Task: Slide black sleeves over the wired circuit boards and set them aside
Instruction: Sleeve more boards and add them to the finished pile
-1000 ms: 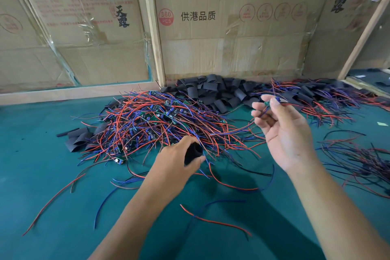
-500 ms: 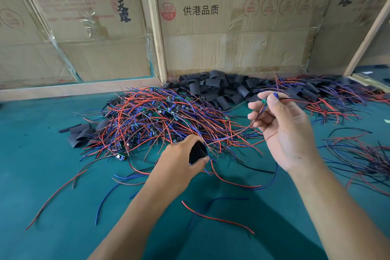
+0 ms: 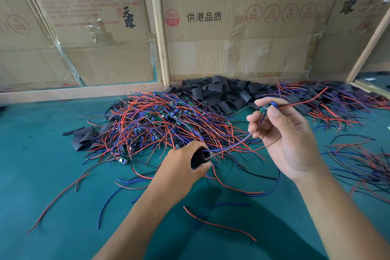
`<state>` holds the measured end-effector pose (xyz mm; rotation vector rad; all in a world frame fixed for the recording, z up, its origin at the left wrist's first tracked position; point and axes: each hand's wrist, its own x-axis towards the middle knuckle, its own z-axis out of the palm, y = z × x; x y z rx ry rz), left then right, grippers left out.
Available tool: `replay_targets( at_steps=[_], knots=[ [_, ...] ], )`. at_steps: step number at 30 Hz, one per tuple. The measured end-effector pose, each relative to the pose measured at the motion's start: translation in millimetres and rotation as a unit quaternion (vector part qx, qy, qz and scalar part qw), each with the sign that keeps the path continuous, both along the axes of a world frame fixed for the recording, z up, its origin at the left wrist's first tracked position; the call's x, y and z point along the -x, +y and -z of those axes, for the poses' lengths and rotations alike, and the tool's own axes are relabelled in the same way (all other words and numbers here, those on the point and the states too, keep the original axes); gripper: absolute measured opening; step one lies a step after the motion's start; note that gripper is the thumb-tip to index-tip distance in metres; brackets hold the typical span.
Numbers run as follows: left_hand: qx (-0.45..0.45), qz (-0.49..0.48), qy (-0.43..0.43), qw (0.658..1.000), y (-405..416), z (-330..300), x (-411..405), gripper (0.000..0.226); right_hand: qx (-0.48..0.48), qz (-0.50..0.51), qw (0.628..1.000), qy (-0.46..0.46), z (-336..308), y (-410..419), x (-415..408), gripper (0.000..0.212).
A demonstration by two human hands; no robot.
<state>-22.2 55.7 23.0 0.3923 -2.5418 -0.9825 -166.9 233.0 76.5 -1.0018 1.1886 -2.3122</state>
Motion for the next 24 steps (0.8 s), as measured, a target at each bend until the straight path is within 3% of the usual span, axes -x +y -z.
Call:
replay_targets(
  at_steps=[15,24],
  knots=[
    [0.015,0.019,0.014,1.0,0.2,-3.9,-1.9,0.026,-0.012,0.007,1.0,-0.014,3.7,2.4,7.4,0.026],
    [0.02,0.055,0.007,0.998,1.1,-4.4,-1.1,0.043,-0.012,0.023,0.999,-0.019,6.7,-0.2,8.7,0.024]
  ],
)
